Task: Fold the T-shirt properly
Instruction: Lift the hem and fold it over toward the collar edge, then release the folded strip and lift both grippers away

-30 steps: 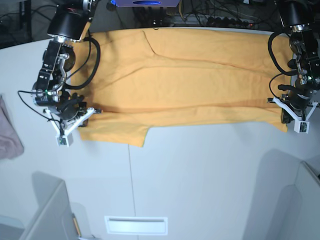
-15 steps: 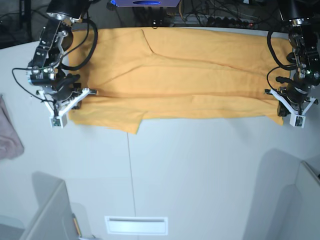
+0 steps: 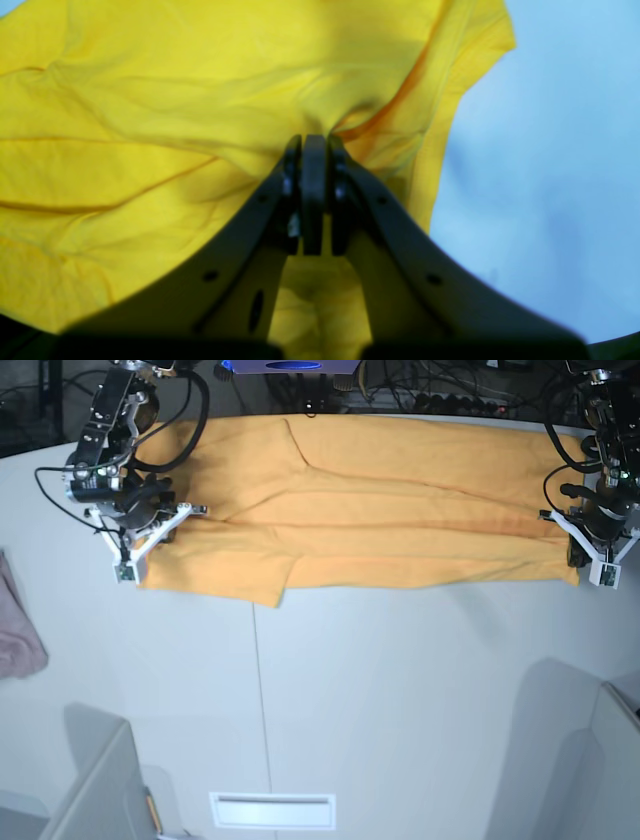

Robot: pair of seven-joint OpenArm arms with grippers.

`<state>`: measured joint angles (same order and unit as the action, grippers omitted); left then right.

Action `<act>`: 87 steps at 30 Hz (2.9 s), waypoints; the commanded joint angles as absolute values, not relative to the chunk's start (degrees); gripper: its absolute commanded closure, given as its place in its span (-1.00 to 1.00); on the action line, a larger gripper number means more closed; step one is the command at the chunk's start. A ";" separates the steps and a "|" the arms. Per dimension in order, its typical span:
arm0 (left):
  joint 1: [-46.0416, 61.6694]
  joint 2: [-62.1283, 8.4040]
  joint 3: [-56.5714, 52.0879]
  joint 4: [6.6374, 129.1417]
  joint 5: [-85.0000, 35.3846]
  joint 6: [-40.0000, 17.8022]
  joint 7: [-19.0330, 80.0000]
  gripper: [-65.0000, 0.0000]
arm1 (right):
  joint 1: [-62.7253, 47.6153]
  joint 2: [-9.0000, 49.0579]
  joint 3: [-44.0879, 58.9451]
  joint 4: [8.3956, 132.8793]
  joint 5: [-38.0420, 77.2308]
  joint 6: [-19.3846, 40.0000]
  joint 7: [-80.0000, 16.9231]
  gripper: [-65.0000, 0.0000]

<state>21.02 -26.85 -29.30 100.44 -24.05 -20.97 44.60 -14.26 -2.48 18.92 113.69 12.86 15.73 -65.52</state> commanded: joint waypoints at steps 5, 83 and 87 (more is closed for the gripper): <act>23.43 -28.09 -30.02 101.58 -24.31 -20.44 43.56 1.00 | -15.43 -2.24 19.03 115.30 13.14 15.96 -65.01 1.00; 22.02 -12.97 -35.30 97.89 -9.98 -20.35 45.49 1.00 | -20.18 -0.57 17.71 108.97 19.30 17.01 -53.76 1.00; 21.58 -13.14 -35.21 91.03 -9.98 -20.18 40.92 1.00 | -18.95 -0.31 17.71 102.73 19.30 17.01 -53.58 1.00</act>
